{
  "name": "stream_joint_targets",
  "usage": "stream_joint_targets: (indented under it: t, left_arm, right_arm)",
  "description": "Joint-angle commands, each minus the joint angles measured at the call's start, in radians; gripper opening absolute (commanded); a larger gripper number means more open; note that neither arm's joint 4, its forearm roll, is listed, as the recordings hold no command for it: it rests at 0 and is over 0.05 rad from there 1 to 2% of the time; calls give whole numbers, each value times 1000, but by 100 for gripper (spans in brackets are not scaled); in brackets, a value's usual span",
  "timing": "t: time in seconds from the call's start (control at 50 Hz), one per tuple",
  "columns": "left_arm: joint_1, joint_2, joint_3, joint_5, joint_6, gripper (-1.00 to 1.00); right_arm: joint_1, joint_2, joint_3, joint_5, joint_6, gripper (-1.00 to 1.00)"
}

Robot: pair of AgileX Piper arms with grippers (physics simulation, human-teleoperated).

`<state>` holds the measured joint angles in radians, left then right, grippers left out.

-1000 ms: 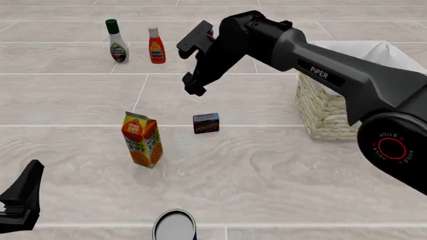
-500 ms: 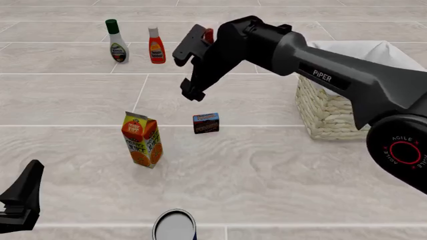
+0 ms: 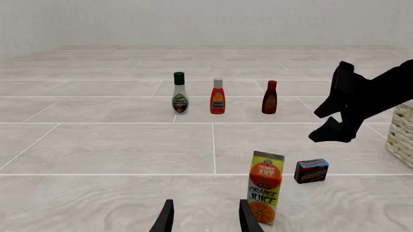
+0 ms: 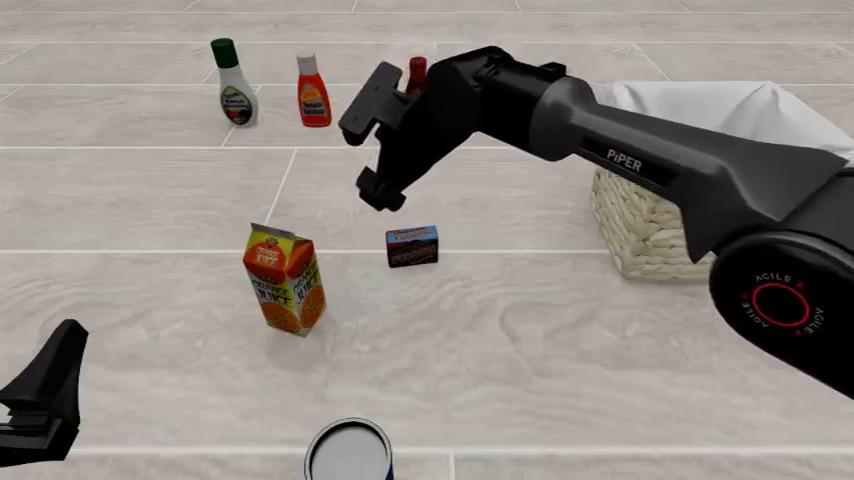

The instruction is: Pick the chocolate pudding and place it in the basket.

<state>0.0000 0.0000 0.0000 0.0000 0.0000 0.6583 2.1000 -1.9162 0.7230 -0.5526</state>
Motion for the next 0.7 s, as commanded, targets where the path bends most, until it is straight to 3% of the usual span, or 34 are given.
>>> stream_joint_targets:
  t: [0.02,0.7]
  left_arm:
    - [0,0,0,0,0,100]
    - [0,0,0,0,0,100]
  right_arm:
    - [6,28,-27,5,3,100]
    - [23,98,-58,5,53,100]
